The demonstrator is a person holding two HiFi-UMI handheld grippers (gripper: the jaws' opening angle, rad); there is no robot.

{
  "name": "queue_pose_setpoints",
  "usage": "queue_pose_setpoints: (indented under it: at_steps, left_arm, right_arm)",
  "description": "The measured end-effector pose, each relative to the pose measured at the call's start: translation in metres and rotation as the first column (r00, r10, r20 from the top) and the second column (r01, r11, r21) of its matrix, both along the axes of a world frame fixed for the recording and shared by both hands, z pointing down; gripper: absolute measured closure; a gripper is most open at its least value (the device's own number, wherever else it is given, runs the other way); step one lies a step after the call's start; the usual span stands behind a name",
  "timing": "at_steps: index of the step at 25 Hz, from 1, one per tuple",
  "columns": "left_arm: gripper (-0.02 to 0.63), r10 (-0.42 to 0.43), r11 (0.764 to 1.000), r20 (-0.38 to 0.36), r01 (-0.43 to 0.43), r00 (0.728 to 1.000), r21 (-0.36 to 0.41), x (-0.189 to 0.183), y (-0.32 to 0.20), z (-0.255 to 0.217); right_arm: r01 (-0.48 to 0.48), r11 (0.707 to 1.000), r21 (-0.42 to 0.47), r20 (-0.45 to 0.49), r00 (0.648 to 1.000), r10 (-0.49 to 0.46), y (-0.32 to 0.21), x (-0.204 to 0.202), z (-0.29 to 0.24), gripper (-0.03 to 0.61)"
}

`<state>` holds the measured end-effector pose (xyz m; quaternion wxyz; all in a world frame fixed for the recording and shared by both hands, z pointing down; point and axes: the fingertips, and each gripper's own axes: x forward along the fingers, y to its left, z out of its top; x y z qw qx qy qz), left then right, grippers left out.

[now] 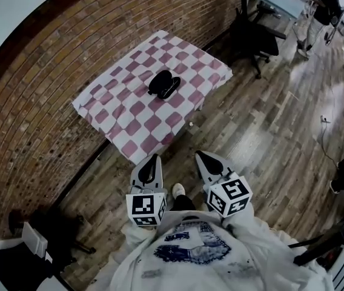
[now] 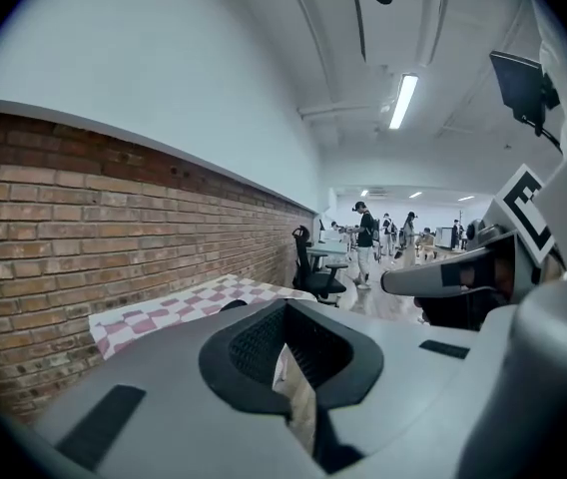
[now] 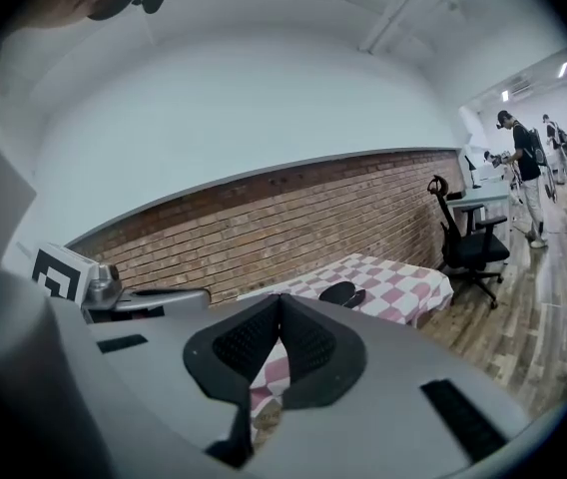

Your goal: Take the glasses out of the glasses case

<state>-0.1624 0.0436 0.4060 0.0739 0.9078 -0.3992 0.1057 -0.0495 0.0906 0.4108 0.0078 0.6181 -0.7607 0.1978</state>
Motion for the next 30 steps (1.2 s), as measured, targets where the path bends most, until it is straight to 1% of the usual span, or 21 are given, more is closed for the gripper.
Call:
queue_pose_setpoints:
  at_steps: [5,10,14,18,22,30]
  left_arm:
    - [0.606,0.016,1.000,0.003,-0.016,1.000,0.002,-0.005,-0.055,0.002]
    - [0.606,0.044,0.999,0.000,-0.044,0.999,-0.004,-0.006,-0.093,0.004]
    - [0.606,0.062,0.998,-0.011,-0.062,0.998,-0.017,-0.002,-0.106,0.008]
    - [0.606,0.072,0.997,-0.021,-0.072,0.997,-0.025,-0.001,-0.115,0.009]
    - [0.606,0.060,0.998,-0.022,-0.061,0.998,-0.027,-0.003,-0.126,0.010]
    - [0.606,0.054,0.998,0.004,-0.054,0.999,-0.042,0.010,-0.146,0.017]
  right_arm:
    - [-0.026,1.000,0.013,-0.011,1.000,0.026,-0.054,-0.001,-0.003,0.565]
    - [-0.059,0.998,0.006,-0.013,0.998,0.059,-0.085,-0.002,-0.003,0.565]
    - [-0.076,0.997,-0.007,-0.027,0.997,0.076,-0.098,0.002,-0.003,0.565]
    - [-0.098,0.995,0.000,-0.026,0.995,0.098,-0.107,0.005,-0.006,0.565]
    - [-0.096,0.995,0.004,-0.031,0.995,0.096,-0.117,0.005,-0.008,0.565]
    - [-0.090,0.996,-0.012,-0.016,0.996,0.089,-0.138,0.019,0.000,0.565]
